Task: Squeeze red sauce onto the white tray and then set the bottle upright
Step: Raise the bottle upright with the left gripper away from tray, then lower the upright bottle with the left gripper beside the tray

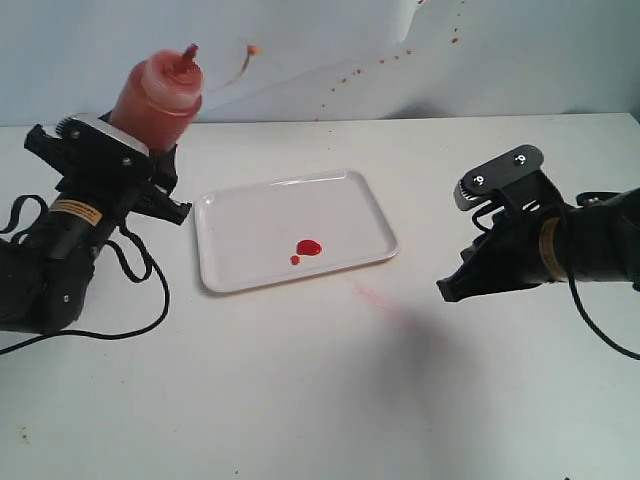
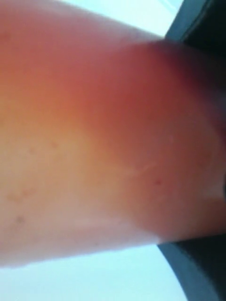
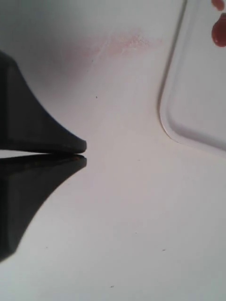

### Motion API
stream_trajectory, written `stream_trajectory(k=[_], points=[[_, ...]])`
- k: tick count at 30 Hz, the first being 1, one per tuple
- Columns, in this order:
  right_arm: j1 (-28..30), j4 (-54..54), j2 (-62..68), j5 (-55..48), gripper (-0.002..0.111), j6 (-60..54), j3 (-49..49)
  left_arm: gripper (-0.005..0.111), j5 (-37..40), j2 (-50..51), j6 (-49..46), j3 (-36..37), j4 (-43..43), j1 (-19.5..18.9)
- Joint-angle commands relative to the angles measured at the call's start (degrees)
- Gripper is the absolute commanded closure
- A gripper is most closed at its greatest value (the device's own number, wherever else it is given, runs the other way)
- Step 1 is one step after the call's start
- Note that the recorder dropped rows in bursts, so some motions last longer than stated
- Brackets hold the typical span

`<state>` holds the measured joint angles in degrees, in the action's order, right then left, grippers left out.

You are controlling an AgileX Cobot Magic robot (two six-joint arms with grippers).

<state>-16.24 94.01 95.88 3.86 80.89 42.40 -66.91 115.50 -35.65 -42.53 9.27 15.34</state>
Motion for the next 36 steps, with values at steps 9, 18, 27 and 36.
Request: stream_trajectory(k=[9, 18, 27, 36], points=[[0.22, -69.19, -0.11, 32.28, 0.108, -73.86, -7.70, 0.107, -3.05, -7.95, 31.61, 9.53, -13.31, -0.01], [0.22, -69.33, -0.11, 36.19, 0.108, -71.76, -7.70, 0.107, -3.05, -8.22, 48.74, 13.33, -30.17, -0.01], [0.22, -68.03, -0.11, 37.96, 0.108, -68.46, -7.70, 0.107, -3.05, -8.22, 49.27, 12.23, -42.67, -0.01], [0.22, -55.88, -0.11, 45.35, 0.108, -66.20, -7.70, 0.107, -3.05, -2.65, 49.27, 7.23, -55.50, -0.01]])
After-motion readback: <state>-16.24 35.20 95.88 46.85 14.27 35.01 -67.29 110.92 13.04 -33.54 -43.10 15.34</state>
